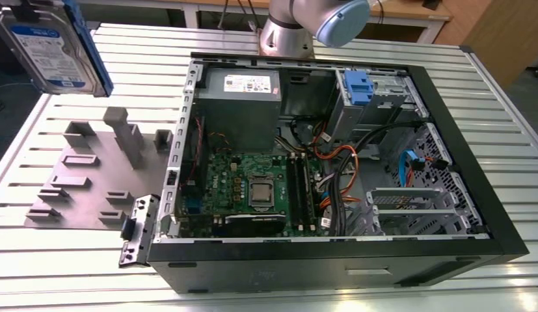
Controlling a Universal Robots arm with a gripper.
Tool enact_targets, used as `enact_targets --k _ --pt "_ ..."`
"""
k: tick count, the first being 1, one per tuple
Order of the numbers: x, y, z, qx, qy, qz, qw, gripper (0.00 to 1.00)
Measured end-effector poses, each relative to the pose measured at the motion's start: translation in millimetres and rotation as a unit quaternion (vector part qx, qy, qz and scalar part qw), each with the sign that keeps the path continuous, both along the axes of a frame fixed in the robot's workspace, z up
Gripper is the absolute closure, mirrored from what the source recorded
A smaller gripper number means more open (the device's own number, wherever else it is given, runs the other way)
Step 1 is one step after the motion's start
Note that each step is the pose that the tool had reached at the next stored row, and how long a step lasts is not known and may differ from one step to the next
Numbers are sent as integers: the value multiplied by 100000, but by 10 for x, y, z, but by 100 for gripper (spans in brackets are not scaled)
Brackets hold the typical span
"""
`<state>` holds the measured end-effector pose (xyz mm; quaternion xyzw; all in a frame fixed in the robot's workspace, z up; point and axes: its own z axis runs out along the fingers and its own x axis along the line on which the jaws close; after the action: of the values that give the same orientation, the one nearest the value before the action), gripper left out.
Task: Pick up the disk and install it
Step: 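Pick up the disk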
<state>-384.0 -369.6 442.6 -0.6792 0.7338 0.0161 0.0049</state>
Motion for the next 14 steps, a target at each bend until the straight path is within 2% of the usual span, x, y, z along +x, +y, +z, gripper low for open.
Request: enact_targets --k 5,7,10,14 --pt "0 0 197 1 -5 2 100000 65" --pt "0 0 252 5 -13 2 100000 65" --pt "0 0 293 1 -2 1 100000 65" --pt "0 0 299 5 -11 4 100000 65"
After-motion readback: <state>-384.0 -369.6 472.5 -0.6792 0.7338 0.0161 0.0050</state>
